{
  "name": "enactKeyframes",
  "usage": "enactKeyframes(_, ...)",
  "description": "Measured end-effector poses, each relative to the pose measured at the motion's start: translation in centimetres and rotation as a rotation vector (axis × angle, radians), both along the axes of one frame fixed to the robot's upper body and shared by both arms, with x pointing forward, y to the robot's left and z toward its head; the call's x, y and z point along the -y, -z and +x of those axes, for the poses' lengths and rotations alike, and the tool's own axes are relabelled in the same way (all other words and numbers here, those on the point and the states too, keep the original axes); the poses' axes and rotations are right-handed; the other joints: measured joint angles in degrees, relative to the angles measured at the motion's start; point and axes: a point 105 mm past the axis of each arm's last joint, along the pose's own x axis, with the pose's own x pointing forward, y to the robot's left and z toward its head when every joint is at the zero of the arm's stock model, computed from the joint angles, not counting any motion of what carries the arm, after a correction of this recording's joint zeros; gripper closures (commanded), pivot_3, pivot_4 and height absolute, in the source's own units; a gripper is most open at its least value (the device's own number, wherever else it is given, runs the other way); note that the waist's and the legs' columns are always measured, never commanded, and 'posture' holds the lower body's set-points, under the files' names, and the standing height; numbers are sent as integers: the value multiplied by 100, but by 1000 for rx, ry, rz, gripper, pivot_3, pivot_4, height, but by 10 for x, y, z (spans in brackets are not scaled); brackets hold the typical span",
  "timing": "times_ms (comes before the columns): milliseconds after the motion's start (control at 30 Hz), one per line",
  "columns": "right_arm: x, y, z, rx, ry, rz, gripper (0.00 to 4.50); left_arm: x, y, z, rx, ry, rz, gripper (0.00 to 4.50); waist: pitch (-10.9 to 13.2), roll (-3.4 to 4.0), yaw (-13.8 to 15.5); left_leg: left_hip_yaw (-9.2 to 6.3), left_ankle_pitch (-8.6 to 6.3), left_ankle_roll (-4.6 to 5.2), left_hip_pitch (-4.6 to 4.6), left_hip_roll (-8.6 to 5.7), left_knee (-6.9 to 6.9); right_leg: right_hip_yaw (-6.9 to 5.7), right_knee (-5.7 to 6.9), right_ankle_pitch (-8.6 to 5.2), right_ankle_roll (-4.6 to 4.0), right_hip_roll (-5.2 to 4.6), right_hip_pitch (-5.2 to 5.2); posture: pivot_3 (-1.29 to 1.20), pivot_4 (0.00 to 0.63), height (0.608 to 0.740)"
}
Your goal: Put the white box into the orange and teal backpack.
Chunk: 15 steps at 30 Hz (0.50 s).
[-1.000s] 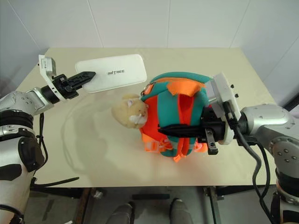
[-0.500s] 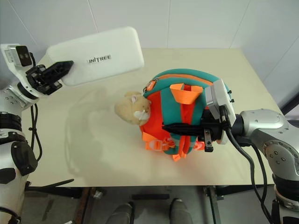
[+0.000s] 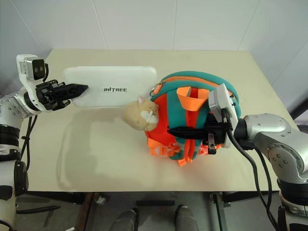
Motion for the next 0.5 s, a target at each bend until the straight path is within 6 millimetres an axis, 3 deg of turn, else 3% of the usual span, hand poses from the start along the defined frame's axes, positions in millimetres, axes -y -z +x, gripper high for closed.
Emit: enactKeyframes(500,0,1,5,13,16,4,4500,19,-20,-2,257,32,331,3184,0,-1,4,0,0,0,-1,0,0,0,-1,-2,-3,0,0,0,150,740)
